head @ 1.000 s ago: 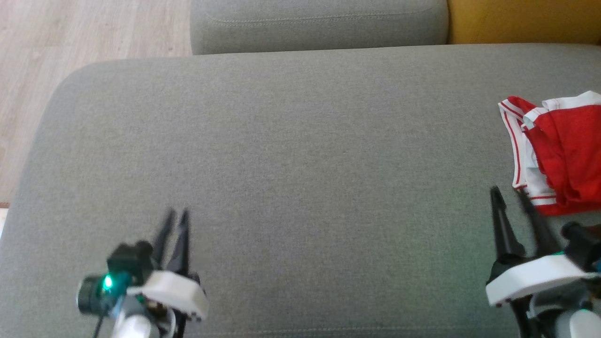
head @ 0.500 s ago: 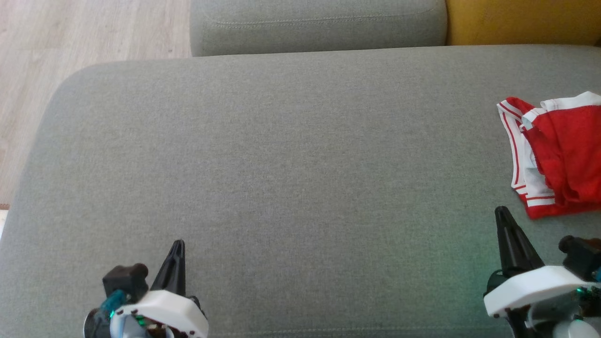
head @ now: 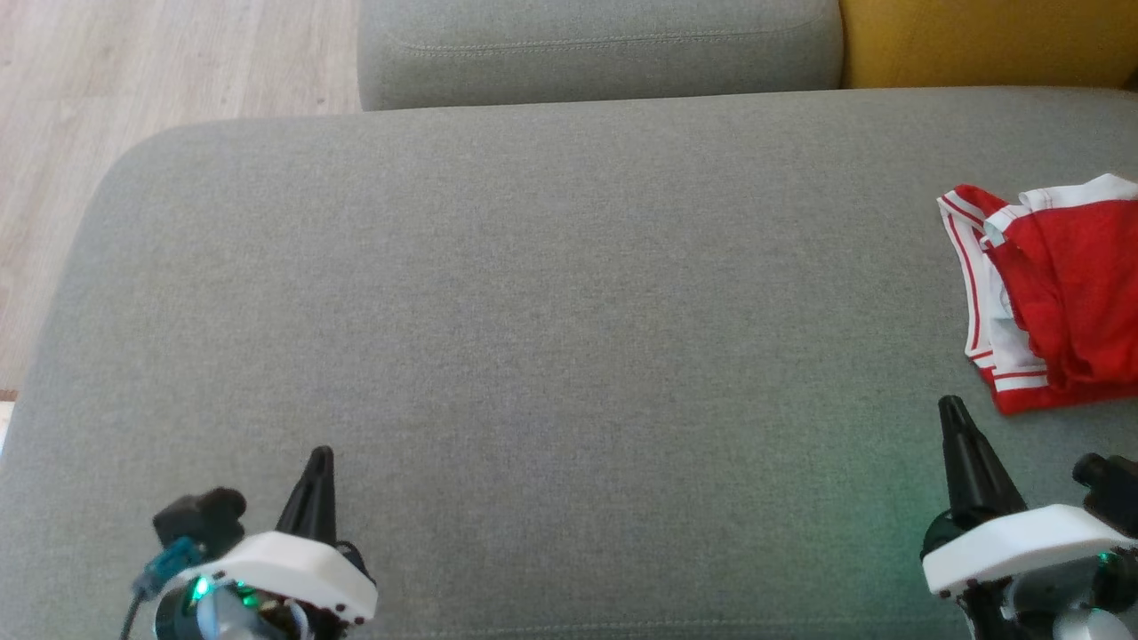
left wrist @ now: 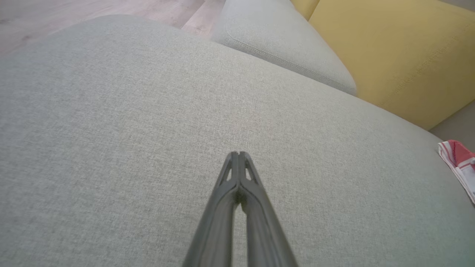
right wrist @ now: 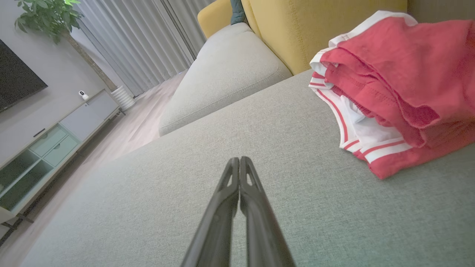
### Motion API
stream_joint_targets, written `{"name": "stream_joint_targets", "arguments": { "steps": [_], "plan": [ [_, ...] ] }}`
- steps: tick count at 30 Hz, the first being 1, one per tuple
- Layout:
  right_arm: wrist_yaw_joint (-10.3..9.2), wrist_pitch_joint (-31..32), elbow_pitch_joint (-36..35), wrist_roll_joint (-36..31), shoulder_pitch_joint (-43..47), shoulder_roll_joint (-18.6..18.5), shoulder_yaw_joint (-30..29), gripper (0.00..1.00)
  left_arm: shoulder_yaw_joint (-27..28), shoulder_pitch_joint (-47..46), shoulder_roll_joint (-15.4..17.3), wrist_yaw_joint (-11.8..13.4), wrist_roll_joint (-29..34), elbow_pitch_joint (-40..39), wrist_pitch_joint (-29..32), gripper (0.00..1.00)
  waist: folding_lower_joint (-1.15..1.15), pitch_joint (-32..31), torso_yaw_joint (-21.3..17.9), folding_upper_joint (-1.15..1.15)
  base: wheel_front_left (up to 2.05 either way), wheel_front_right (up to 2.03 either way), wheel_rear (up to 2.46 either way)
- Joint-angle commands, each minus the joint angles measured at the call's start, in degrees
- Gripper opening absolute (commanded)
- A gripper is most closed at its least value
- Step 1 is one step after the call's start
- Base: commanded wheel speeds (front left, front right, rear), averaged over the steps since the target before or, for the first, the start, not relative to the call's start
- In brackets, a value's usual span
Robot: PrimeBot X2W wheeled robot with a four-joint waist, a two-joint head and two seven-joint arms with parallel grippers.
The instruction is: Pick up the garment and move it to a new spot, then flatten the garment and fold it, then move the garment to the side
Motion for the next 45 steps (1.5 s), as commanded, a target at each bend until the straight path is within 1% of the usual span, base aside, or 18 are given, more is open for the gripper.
{"name": "stream_joint_targets", "arguments": {
  "steps": [1, 45],
  "plan": [
    [-0.01, -0.70, -1.38, 1.89, -3.07, -0.82, 0.35, 0.00, 1.71, -2.72, 0.18, -0.60, -1.54, -1.58, 0.26, 0.00, 0.00, -0.03, -0.02, 0.00, 0.00, 0.00, 0.00],
    [-0.03, -1.15, 4.81, 30.59, -7.14, -1.39, 0.07, 0.00, 10.44, -4.51, -2.44, -6.29, -27.40, -1.73, 6.65, 0.00, 0.00, -0.89, -0.52, 0.00, 0.00, 0.00, 0.00]
  ]
}}
